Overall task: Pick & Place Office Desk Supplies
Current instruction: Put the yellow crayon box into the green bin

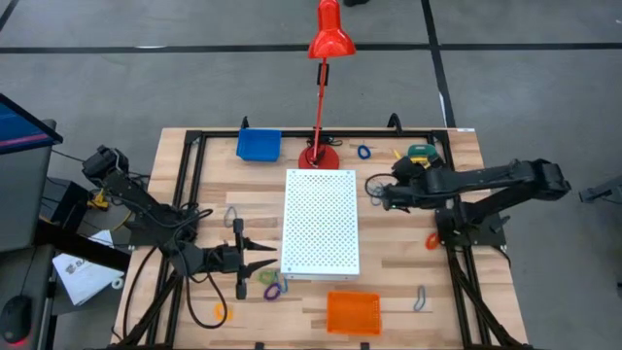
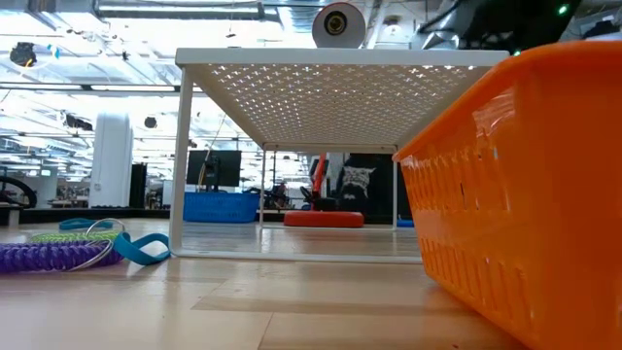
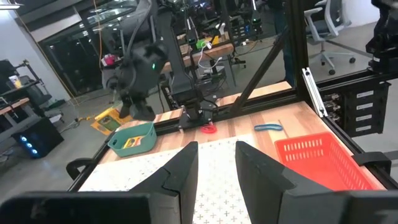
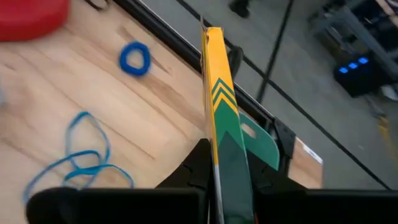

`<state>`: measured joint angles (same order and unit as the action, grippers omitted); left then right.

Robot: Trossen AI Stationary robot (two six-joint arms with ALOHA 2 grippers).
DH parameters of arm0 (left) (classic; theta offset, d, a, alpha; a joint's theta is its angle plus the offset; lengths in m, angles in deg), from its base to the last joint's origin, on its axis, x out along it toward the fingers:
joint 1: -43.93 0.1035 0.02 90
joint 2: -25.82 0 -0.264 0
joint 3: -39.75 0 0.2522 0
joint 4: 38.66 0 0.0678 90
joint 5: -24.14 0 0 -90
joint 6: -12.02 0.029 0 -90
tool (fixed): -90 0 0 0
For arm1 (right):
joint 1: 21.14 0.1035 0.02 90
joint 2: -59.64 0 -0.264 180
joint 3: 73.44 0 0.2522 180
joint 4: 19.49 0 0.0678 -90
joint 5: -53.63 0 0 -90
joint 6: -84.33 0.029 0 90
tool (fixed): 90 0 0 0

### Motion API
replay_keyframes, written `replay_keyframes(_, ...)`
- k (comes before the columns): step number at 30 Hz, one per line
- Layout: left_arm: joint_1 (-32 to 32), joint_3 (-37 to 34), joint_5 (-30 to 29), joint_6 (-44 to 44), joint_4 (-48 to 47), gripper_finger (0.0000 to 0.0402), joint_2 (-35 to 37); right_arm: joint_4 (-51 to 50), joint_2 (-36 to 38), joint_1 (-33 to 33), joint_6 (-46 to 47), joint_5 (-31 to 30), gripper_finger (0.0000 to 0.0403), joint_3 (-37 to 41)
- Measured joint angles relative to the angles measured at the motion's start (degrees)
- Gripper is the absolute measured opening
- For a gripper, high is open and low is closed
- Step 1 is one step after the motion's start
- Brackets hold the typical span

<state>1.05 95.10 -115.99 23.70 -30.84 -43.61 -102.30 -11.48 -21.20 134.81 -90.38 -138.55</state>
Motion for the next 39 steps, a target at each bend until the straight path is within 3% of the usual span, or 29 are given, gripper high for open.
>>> replay_keyframes(10,0.02,-1.33,0.00,-0.47,0.09,0.0102,-0.02,-11.30,-12.52,-4.30,13.84,-4.26,0.0026,2.00)
replay_keyframes(20,0.04,-1.33,1.09,-1.49,-0.09,0.0102,-0.04,-9.17,-15.74,-5.85,24.63,-3.41,0.0026,11.88)
replay_keyframes(30,0.04,-1.33,1.11,-1.49,0.00,0.0102,-0.04,2.62,-14.30,-9.50,21.10,-2.15,0.0026,14.96)
replay_keyframes(39,0.04,-1.33,1.18,-1.51,-0.11,0.0102,-0.04,7.09,-14.24,-14.08,18.36,-7.11,0.0026,17.08)
